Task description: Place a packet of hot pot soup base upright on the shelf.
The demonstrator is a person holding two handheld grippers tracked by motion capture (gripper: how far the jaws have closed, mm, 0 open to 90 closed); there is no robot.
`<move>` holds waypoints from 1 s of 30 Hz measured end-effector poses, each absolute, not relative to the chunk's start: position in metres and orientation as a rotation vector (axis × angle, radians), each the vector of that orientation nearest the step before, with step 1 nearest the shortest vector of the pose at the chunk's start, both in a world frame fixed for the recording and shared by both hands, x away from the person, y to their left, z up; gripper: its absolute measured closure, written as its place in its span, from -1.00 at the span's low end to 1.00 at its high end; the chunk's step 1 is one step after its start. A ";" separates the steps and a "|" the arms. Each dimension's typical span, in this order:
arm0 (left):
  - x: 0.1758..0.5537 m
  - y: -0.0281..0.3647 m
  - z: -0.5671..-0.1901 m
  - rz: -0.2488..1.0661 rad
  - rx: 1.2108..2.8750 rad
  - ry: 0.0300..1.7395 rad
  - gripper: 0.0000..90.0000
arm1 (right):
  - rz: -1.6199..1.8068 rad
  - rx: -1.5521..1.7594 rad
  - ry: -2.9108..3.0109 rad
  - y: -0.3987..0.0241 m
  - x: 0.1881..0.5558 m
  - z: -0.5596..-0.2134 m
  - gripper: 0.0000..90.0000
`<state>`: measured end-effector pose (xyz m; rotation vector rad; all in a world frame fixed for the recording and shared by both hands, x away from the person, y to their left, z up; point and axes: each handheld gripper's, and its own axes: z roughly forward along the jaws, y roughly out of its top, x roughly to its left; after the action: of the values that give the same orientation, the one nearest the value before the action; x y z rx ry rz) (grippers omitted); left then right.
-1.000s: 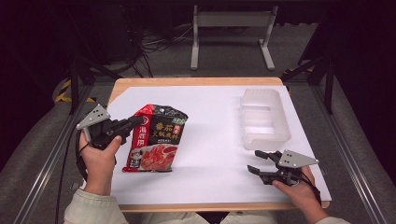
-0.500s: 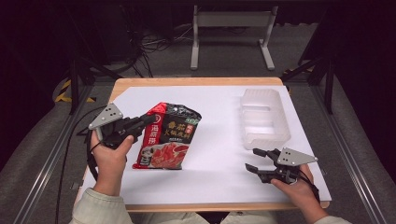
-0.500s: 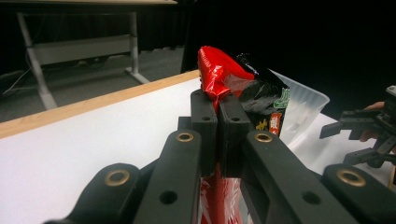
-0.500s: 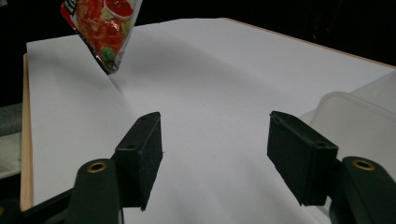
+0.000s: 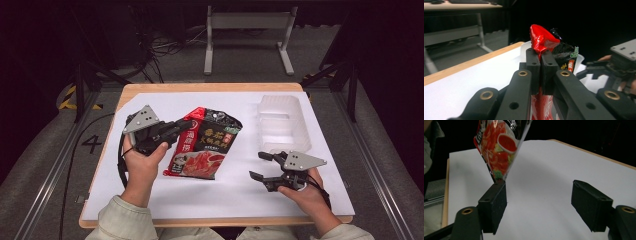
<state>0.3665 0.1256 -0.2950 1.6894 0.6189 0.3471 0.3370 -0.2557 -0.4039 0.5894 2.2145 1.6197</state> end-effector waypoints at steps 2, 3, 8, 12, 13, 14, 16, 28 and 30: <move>0.365 0.121 -0.295 0.342 1.696 0.609 0.94 | 1.654 0.587 2.216 -0.251 0.339 -0.401 -0.37; 0.365 0.119 -0.295 0.341 1.697 0.602 0.94 | 1.666 0.584 2.220 -0.248 0.340 -0.400 -0.37; 0.363 0.113 -0.294 0.340 1.695 0.577 0.94 | 1.724 0.569 2.226 -0.235 0.346 -0.394 -0.37; 0.361 0.110 -0.295 0.339 1.696 0.562 0.94 | 1.773 0.538 2.237 -0.222 0.351 -0.390 -0.38; 0.361 0.109 -0.295 0.342 1.696 0.559 0.94 | 1.780 0.531 2.239 -0.219 0.352 -0.388 -0.38; 0.360 0.109 -0.295 0.335 1.698 0.553 0.94 | 1.788 0.522 2.238 -0.216 0.353 -0.388 -0.39; 0.360 0.108 -0.295 0.329 1.697 0.544 0.94 | 1.794 0.512 2.244 -0.211 0.355 -0.386 -0.39; 0.356 0.101 -0.298 0.293 1.694 0.529 0.94 | 1.833 0.485 2.261 -0.190 0.363 -0.387 -0.30; 0.356 0.101 -0.299 0.289 1.693 0.532 0.94 | 1.854 0.477 2.247 -0.188 0.363 -0.387 -0.26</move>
<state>0.3559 0.1009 -0.2989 1.6930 0.5324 0.2889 0.3632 -0.1880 -0.3871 0.4768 2.2470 1.8542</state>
